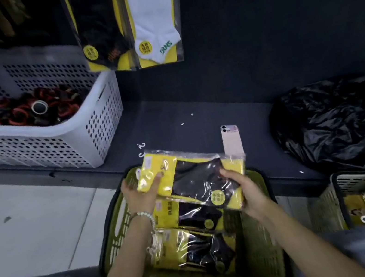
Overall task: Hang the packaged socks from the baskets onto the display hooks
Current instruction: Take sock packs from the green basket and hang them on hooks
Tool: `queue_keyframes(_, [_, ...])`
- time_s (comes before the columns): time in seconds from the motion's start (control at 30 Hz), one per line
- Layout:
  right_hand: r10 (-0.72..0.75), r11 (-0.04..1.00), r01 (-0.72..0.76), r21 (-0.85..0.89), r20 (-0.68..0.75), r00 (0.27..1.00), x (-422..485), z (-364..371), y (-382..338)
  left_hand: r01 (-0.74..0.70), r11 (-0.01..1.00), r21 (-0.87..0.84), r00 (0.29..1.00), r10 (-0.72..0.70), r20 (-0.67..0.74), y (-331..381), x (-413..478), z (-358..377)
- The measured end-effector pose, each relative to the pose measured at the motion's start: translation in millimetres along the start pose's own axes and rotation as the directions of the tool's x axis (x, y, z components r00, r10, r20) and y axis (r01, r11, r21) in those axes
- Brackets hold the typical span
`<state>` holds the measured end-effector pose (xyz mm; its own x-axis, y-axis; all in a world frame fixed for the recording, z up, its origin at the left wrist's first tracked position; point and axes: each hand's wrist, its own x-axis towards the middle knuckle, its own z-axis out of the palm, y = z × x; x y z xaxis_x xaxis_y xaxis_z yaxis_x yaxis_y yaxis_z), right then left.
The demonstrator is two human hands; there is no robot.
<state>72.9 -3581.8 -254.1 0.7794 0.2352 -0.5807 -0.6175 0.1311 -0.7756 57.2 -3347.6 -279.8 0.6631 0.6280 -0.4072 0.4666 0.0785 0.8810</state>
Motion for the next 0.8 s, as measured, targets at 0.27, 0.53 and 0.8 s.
queue_keyframes(0.27, [-0.257, 0.957, 0.239, 0.163, 0.095, 0.962, -27.4, 38.8, -83.3, 0.229, 0.745, -0.627, 0.847, 0.165, 0.505, 127.3, -51.9, 14.2])
queue_keyframes(0.53, [-0.695, 0.69, 0.687, -0.231, 0.054, 0.717, -54.3, 64.9, -169.7, -0.454, 0.816, -0.358, 0.794, 0.553, 0.253, 197.4, -74.0, -11.9])
queue_keyframes(0.8, [-0.842, 0.511, 0.812, -0.282, 0.027, 0.539, -73.1, 107.5, -201.2, -0.589, 0.754, -0.289, 0.71, 0.654, 0.261, 218.8, -78.6, -13.0])
